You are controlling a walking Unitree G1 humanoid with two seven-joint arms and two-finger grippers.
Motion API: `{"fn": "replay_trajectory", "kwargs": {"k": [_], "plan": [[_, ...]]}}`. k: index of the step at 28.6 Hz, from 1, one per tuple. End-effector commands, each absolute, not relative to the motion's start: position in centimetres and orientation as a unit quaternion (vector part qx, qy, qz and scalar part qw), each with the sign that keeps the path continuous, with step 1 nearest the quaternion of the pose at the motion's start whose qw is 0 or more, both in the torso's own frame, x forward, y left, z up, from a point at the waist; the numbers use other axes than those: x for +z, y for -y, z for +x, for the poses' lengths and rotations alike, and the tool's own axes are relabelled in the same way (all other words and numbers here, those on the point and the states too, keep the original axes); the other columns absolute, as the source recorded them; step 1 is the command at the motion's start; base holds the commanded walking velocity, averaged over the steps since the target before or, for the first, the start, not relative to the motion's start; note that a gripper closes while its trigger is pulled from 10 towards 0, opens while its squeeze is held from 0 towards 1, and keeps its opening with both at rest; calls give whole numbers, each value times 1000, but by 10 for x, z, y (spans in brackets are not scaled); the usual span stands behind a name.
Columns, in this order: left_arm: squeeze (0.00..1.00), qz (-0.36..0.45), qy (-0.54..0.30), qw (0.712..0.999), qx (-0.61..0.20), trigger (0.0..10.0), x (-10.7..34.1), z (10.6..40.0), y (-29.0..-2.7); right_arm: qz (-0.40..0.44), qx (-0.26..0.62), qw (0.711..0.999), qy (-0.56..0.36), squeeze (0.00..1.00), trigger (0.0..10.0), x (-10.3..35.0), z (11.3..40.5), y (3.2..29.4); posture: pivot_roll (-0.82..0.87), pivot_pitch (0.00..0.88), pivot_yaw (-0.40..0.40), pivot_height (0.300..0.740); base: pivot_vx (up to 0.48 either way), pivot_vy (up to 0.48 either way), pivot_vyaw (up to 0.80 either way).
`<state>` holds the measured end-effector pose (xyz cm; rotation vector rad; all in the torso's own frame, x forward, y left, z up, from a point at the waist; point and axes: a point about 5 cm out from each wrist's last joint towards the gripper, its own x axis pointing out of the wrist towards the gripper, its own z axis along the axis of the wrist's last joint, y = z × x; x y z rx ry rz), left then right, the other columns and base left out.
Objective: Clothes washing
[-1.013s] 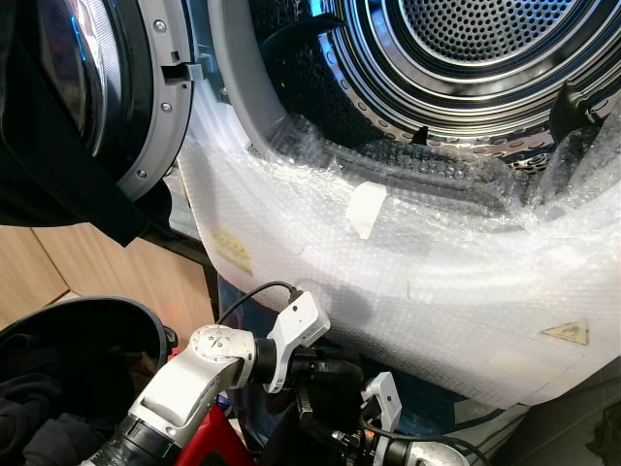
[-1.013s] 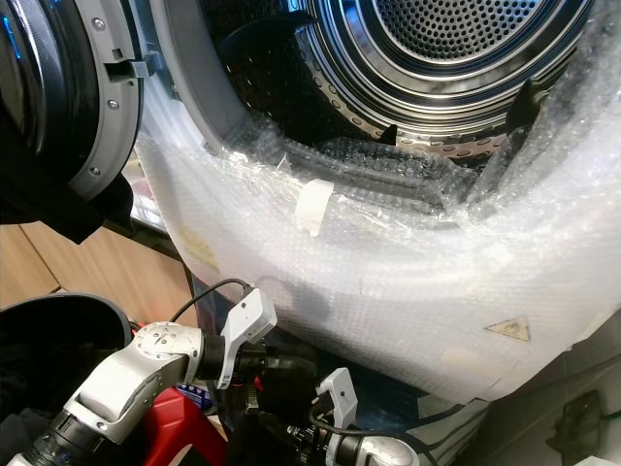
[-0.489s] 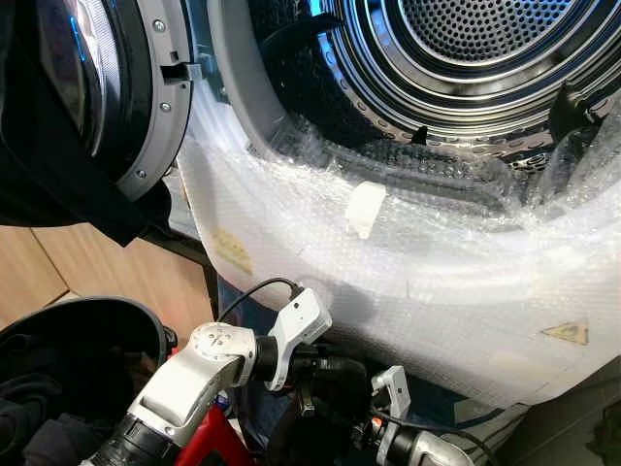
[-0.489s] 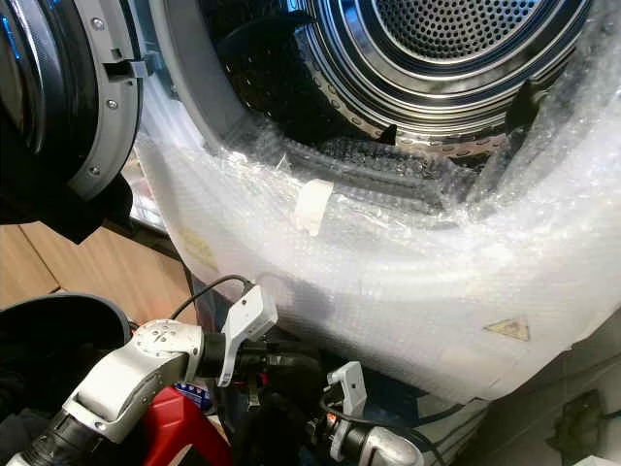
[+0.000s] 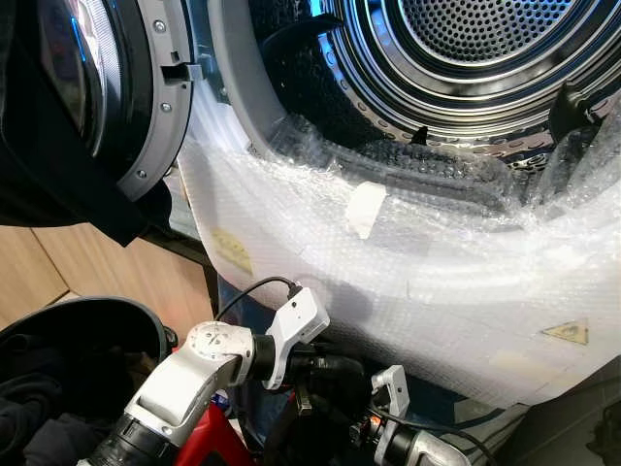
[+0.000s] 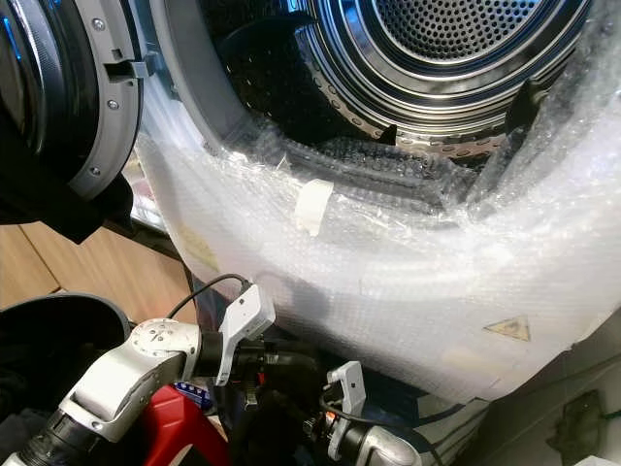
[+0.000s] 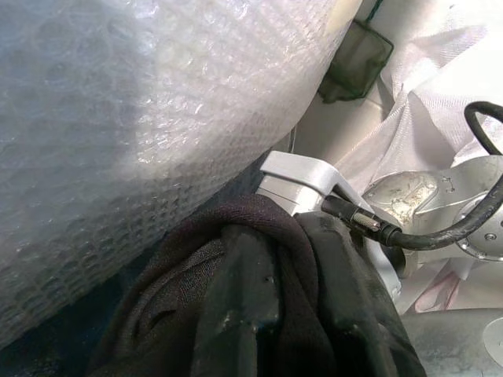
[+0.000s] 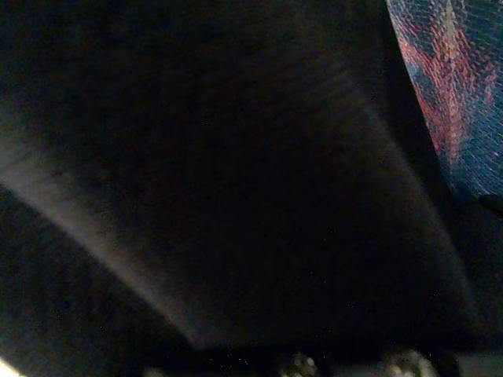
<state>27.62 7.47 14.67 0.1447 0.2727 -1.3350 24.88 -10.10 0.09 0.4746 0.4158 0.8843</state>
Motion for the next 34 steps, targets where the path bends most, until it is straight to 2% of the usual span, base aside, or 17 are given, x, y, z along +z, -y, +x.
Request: {"fn": "replay_trajectory", "kwargs": {"k": [1, 18, 19, 20, 21, 23, 25, 34], "plan": [[0, 69, -90, 772, -625, 0, 162, 274, -76, 233, 408, 858, -207, 0, 0, -5, 244, 105, 29, 0, -19, 740, 0, 0, 0], [0, 85, -92, 766, -631, 0, 161, 272, -77, 237, 411, 856, -206, 0, 0, -8, 239, 103, 26, 0, -11, 740, 0, 0, 0], [0, 95, -93, 768, -627, 1961, 159, 273, -77, 238, 412, 855, -207, 0, 0, -8, 238, 103, 27, 0, -12, 740, 0, 0, 0], [0, 96, -94, 768, -627, 3255, 159, 273, -77, 237, 412, 855, -208, 0, 0, -8, 238, 103, 27, 0, -13, 740, 0, 0, 0], [0, 98, -95, 768, -626, 3255, 158, 273, -78, 237, 412, 855, -208, 0, 0, -8, 238, 103, 27, 0, -13, 740, 0, 0, 0], [0, 106, -98, 767, -625, 9608, 156, 272, -80, 238, 413, 854, -208, 0, 0, -8, 238, 102, 24, 0, -10, 740, 0, 0, 0], [0, 107, -100, 767, -625, 10000, 155, 272, -81, 238, 413, 854, -207, 0, 0, -8, 238, 102, 24, 0, -9, 740, 0, 0, 0], [0, 109, -100, 773, -617, 10000, 155, 272, -83, 242, 412, 854, -204, 0, 0, -7, 238, 102, 32, 0, -10, 740, 0, 0, 0]]}}
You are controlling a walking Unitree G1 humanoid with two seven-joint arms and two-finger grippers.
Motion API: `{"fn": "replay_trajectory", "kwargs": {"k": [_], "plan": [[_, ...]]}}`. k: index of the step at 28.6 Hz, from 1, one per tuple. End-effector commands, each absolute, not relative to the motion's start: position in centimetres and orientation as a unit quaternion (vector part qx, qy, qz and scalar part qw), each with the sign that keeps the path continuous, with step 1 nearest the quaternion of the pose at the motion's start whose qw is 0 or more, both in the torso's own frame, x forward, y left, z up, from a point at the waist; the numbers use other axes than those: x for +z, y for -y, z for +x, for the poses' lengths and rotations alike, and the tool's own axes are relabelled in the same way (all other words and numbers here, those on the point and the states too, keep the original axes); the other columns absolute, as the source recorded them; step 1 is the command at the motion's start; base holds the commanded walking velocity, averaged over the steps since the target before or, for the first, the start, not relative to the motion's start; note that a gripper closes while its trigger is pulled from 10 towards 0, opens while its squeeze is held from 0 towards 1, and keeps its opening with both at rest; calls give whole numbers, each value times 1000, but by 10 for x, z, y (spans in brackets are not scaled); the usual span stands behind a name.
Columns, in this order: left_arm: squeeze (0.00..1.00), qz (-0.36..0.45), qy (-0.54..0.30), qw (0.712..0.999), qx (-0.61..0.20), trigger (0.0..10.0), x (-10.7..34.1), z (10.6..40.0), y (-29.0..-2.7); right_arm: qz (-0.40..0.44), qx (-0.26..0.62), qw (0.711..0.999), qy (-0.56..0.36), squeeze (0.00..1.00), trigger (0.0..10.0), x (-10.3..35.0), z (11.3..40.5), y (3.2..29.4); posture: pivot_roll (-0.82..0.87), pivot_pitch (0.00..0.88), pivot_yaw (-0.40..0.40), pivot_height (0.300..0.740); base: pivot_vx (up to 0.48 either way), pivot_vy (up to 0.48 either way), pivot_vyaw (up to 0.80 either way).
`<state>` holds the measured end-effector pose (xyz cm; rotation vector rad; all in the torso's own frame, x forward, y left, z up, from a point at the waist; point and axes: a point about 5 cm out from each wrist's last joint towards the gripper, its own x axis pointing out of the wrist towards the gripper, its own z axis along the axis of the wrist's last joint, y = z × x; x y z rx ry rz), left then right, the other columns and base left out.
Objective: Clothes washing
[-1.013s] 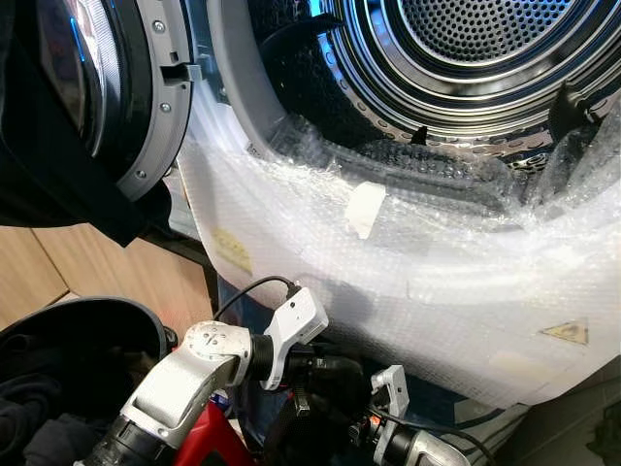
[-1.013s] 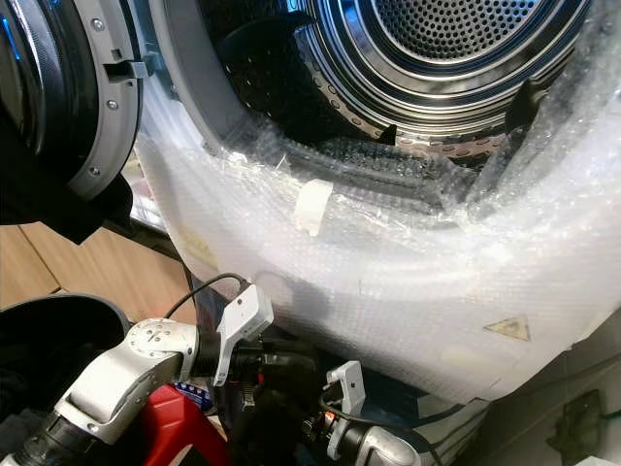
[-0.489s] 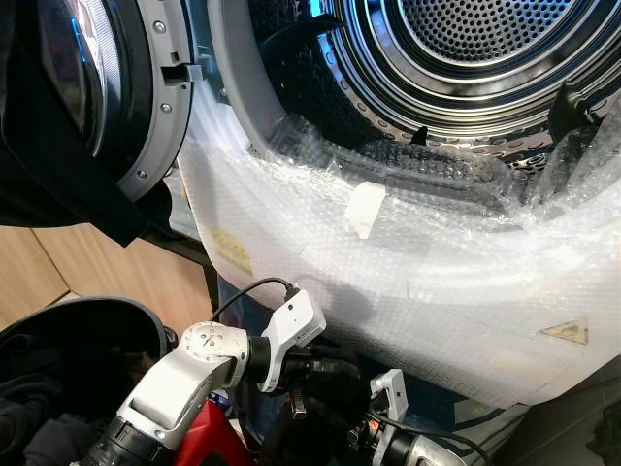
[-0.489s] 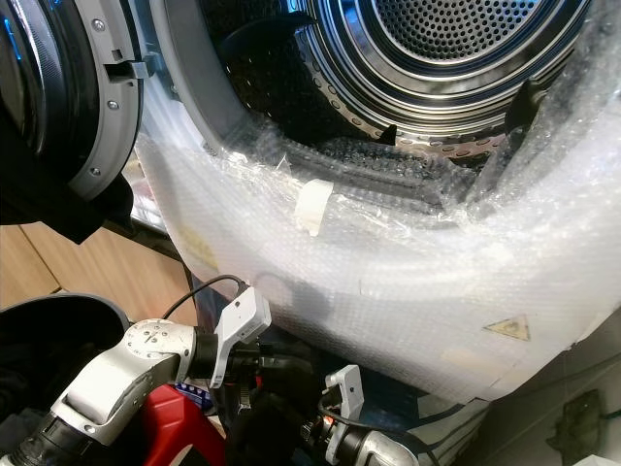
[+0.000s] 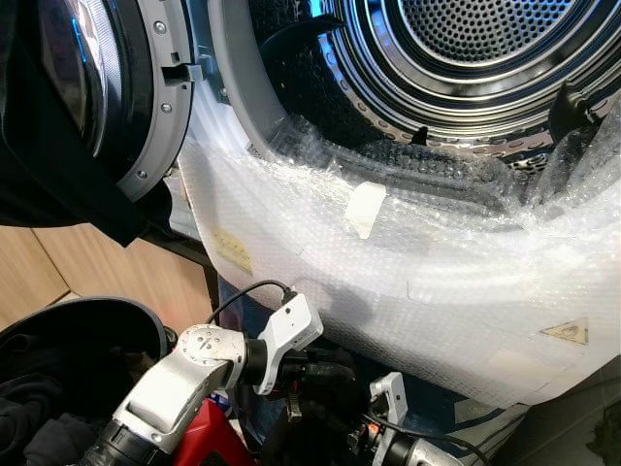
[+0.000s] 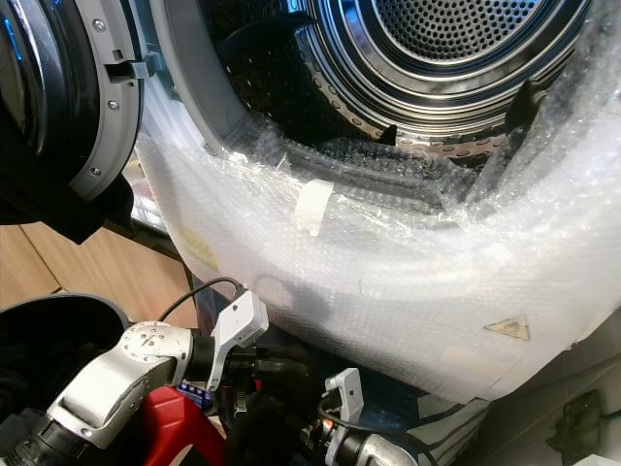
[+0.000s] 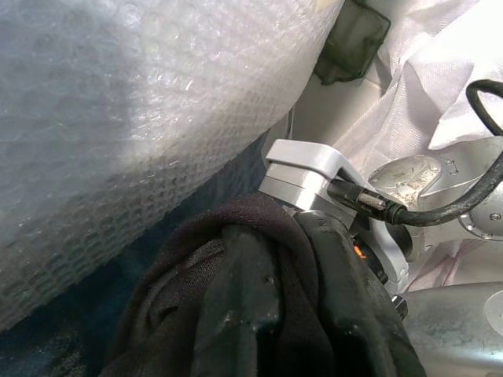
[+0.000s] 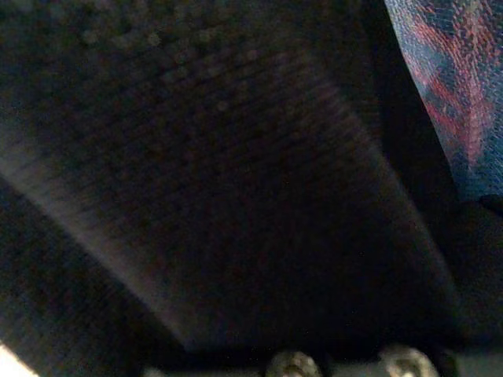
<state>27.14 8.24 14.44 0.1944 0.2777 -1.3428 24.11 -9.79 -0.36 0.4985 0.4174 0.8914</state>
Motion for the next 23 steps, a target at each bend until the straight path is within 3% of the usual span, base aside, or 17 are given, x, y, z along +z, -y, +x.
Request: {"fn": "replay_trajectory", "kwargs": {"k": [1, 17, 18, 19, 23], "plan": [[0, 108, -101, 773, -617, 10000, 155, 271, -84, 242, 412, 854, -204, 0, 0, -7, 238, 102, 34, 0, -7, 740, 0, 0, 0], [0, 105, -96, 780, -609, 10000, 160, 272, -87, 240, 405, 859, -199, 0, 0, -4, 242, 104, 38, 2, -5, 740, 0, 0, 0], [259, 102, -95, 781, -609, 10000, 161, 272, -87, 241, 403, 861, -198, 0, 0, -3, 243, 104, 39, 3, -3, 740, 0, 0, 0], [1000, 101, -94, 781, -609, 10000, 161, 272, -88, 242, 401, 862, -197, 0, 0, -3, 244, 105, 39, 4, -1, 740, 0, 0, 0], [1000, 103, -96, 783, -606, 10000, 162, 273, -92, 244, 395, 865, -193, 0, 0, -2, 246, 105, 38, 11, 8, 740, 0, 0, 0]]}}
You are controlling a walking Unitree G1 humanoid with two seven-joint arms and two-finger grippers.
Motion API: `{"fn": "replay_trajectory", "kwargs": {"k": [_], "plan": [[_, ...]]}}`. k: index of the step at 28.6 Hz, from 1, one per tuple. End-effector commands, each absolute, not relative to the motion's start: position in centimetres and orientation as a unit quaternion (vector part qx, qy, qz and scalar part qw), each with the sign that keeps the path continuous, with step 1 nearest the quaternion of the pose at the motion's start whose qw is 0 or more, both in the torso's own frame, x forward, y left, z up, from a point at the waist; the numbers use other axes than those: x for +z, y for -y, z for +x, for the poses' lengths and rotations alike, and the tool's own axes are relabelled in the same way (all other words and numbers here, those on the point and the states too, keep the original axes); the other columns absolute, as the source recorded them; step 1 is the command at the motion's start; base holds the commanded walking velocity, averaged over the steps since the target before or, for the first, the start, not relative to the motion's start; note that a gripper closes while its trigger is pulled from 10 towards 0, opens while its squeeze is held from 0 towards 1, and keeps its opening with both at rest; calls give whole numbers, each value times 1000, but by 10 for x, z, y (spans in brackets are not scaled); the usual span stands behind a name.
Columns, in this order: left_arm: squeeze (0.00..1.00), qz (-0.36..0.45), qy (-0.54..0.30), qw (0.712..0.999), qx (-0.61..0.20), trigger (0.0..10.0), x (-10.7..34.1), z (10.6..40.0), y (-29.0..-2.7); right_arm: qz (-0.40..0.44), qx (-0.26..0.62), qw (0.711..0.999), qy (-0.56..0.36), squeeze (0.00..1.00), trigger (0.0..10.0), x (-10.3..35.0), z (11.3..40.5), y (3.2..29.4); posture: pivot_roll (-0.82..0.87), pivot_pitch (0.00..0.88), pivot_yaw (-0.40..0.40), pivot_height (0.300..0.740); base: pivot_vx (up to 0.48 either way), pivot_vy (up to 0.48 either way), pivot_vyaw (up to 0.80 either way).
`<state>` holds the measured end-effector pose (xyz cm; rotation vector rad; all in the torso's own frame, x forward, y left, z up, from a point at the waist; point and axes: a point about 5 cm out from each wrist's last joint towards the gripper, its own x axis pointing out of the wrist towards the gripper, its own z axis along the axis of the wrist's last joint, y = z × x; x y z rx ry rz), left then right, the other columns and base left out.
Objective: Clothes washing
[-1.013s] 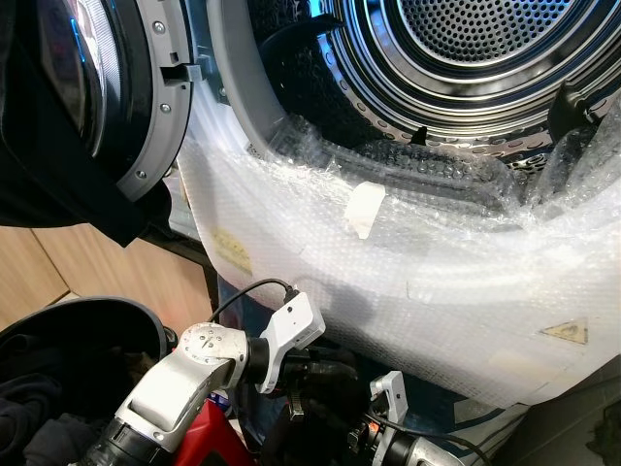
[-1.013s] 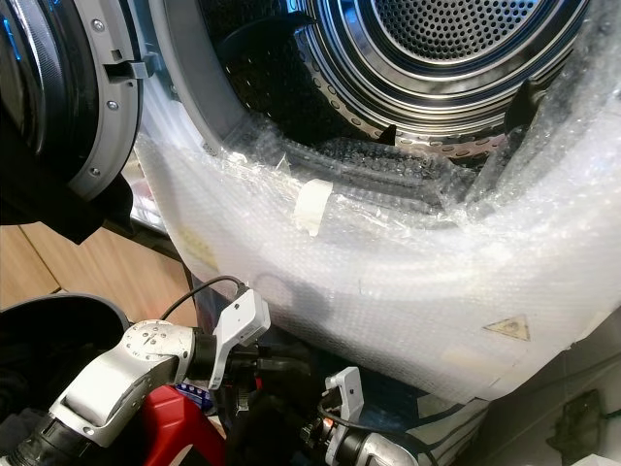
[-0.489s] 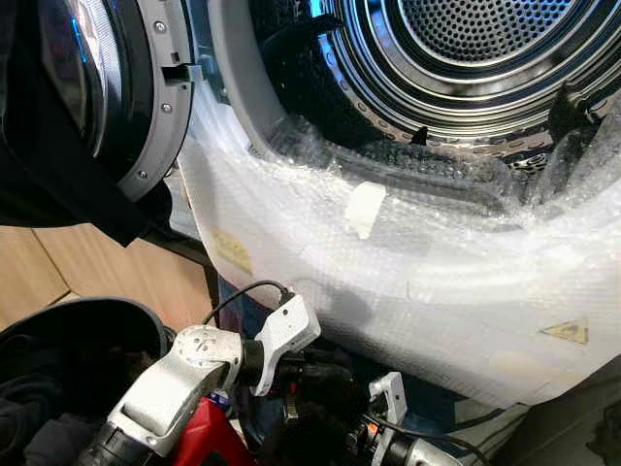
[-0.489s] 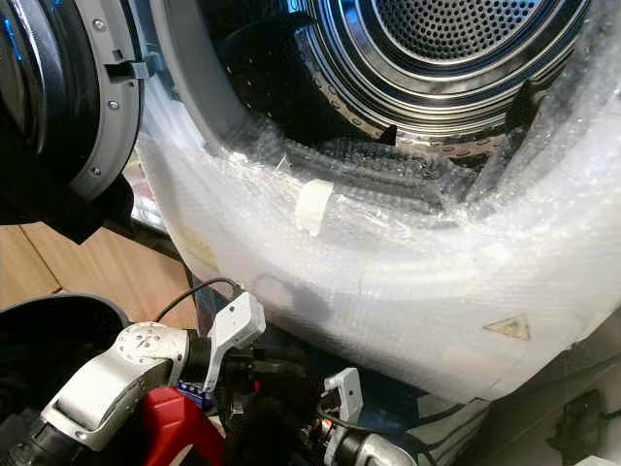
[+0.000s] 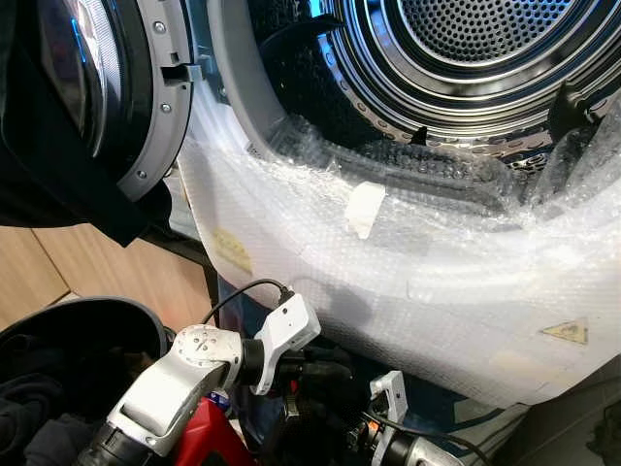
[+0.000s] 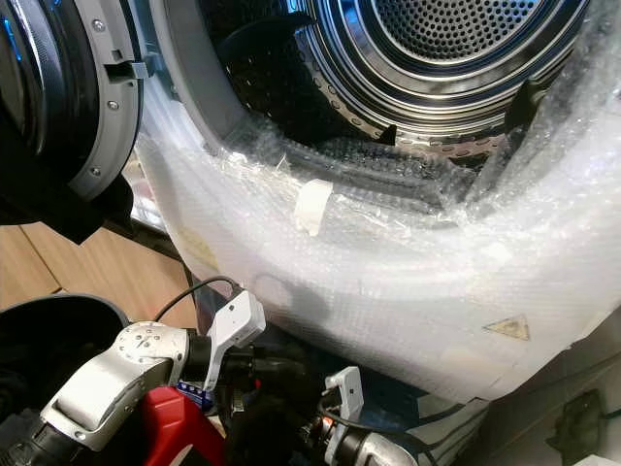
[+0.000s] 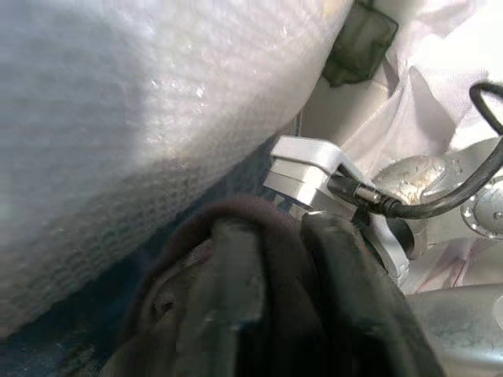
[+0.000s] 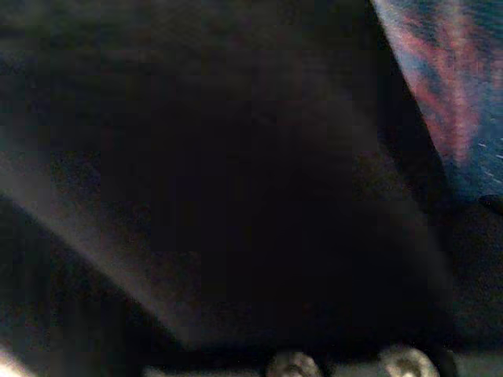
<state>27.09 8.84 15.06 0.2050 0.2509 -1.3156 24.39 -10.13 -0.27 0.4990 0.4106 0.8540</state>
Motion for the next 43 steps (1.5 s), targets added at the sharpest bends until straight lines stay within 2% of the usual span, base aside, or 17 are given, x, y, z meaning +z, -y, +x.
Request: {"fn": "replay_trajectory", "kwargs": {"k": [1, 16, 27, 34, 39, 40, 43], "plan": [[1000, 104, -98, 783, -605, 10000, 162, 273, -93, 245, 395, 865, -192, 0, 0, -2, 245, 105, 40, 9, 8, 740, 0, 0, 0], [1000, 102, -111, 777, -611, 10000, 162, 267, -99, 247, 387, 867, -194, 0, 0, -4, 243, 107, 39, 6, 15, 740, 0, 0, 0], [1000, 101, -125, 778, -608, 10000, 168, 264, -117, 250, 389, 864, -198, 0, 0, -7, 240, 105, 50, 0, 26, 740, 0, 0, 0], [1000, 93, -126, 808, -568, 10000, 174, 261, -136, 252, 391, 862, -201, 0, 0, -9, 238, 105, 50, 0, 29, 740, 0, 0, 0], [1000, 97, -132, 858, -487, 10000, 180, 254, -170, 251, 398, 857, -210, 0, 0, -13, 231, 110, 57, 0, 21, 740, 0, 0, 0], [1000, 99, -130, 881, -443, 10000, 180, 258, -185, 249, 402, 855, -213, 0, 0, -13, 230, 111, 64, 0, 15, 740, 0, 0, 0], [1000, 109, -135, 908, -381, 10000, 176, 262, -204, 245, 406, 854, -217, 0, 0, -14, 227, 112, 66, 0, 8, 740, 0, 0, 0]]}}
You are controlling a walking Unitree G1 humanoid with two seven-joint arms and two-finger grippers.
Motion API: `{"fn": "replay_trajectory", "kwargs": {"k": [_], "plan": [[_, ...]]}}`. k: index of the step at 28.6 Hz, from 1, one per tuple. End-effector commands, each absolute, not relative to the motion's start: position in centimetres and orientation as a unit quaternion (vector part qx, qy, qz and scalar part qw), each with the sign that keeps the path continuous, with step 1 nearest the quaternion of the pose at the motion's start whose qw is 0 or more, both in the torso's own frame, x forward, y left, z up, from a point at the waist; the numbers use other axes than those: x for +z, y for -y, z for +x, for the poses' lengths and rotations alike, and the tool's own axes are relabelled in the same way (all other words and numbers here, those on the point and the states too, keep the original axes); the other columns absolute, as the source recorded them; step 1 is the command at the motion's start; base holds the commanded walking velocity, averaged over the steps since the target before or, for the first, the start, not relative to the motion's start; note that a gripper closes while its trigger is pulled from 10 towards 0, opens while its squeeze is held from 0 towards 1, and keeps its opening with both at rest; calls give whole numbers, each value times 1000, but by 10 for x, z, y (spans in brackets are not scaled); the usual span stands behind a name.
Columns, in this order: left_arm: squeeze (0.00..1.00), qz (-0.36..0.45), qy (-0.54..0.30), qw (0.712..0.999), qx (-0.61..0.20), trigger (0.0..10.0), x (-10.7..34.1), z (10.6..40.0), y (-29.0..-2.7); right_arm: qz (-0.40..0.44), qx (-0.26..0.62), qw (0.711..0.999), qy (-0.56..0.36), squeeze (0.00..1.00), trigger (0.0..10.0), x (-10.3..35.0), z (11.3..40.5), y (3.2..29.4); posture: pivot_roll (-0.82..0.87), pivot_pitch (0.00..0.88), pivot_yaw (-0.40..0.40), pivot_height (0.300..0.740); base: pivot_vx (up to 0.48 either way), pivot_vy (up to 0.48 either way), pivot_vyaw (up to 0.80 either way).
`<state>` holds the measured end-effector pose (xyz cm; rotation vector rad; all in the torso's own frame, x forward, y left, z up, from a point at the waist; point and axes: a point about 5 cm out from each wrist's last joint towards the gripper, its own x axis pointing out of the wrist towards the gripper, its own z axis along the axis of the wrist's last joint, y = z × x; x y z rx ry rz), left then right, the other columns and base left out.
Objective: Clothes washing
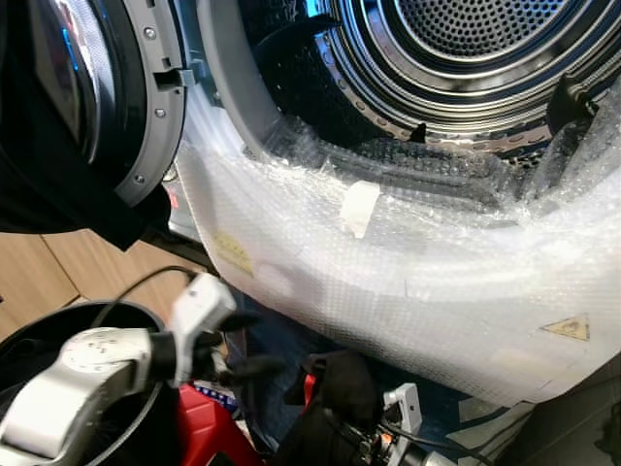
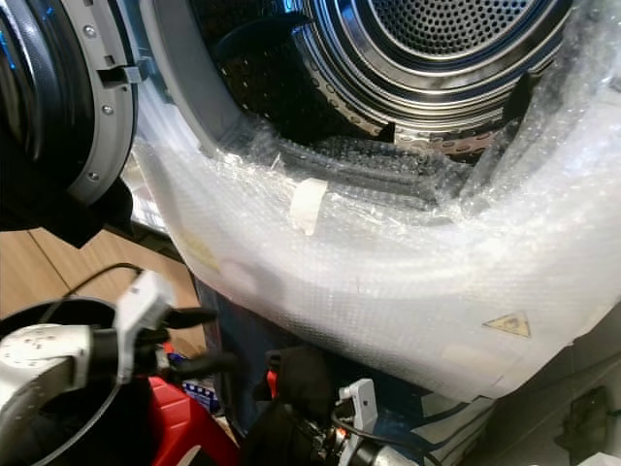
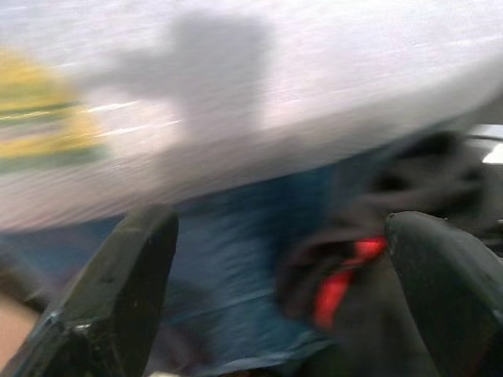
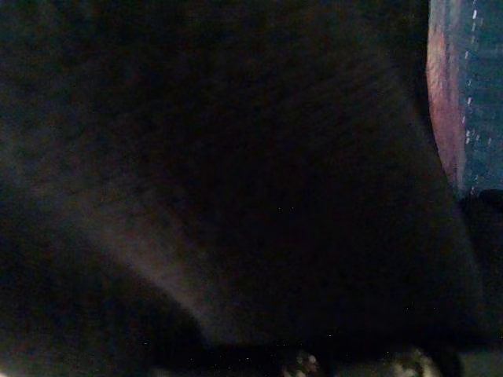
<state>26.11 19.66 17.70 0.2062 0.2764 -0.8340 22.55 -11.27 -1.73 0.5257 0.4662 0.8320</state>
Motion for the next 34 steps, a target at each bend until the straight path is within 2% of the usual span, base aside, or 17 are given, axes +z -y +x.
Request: {"fn": "replay_trajectory", "kwargs": {"k": [1, 5, 6, 7, 8, 9, 11, 12, 13, 18, 22, 25, 30, 34], "plan": [[1000, 109, -135, 908, -381, 10000, 176, 262, -204, 245, 406, 854, -217, 0, 0, -14, 227, 112, 66, 0, 8, 740, 0, 0, 0], [1000, 107, -110, 968, -199, 10000, 150, 275, -243, 239, 420, 849, -211, 0, 0, -11, 225, 112, 69, 0, 1, 740, 0, 0, 0], [1000, 107, -110, 968, -199, 10000, 150, 275, -243, 239, 420, 849, -211, 0, 0, -11, 225, 112, 69, 0, 1, 740, 0, 0, 0], [1000, 95, -102, 983, -118, 10000, 143, 279, -255, 238, 426, 848, -206, 0, 0, -9, 223, 112, 68, 0, -2, 740, 0, 0, 0], [1000, 95, -102, 983, -118, 10000, 143, 279, -255, 238, 426, 848, -206, 0, 0, -9, 223, 112, 68, 0, -2, 740, 0, 0, 0], [1000, 84, -78, 993, -18, 10000, 139, 283, -270, 235, 433, 846, -202, 0, 0, -8, 220, 113, 68, 0, -2, 740, 0, 0, 0], [1000, 90, -67, 993, 34, 10000, 136, 282, -279, 233, 438, 845, -199, 0, 0, -7, 218, 113, 59, 0, -3, 740, 0, 0, 0], [663, 104, -63, 991, 58, 10000, 132, 280, -284, 230, 441, 845, -196, 0, 0, -5, 216, 113, 57, 0, -4, 740, 0, 0, 0], [0, 104, -55, 990, 75, 10000, 128, 277, -287, 228, 445, 845, -190, 0, 0, -2, 213, 114, 57, 0, -4, 740, 0, 0, 0], [0, 119, -38, 988, 96, 10000, 125, 276, -289, 225, 450, 845, -180, 0, 0, 3, 211, 115, 50, 0, -8, 740, 0, 0, 0], [0, 198, 7, 973, 121, 10000, 124, 277, -275, 211, 467, 845, -155, 0, 0, 19, 210, 115, 73, 0, -28, 740, 0, 0, 0], [0, 185, 25, 973, 133, 10000, 113, 277, -261, 199, 486, 841, -132, 0, 0, 37, 209, 111, 63, 0, -30, 740, 0, 0, 0], [0, 171, 44, 973, 147, 10000, 114, 276, -257, 198, 511, 830, -106, 0, 0, 55, 206, 105, 61, 0, -39, 740, 0, 0, 0], [0, 177, 61, 970, 153, 10000, 114, 281, -252, 192, 541, 817, -51, 0, 0, 95, 203, 98, 56, 0, -42, 740, 0, 0, 0]]}}
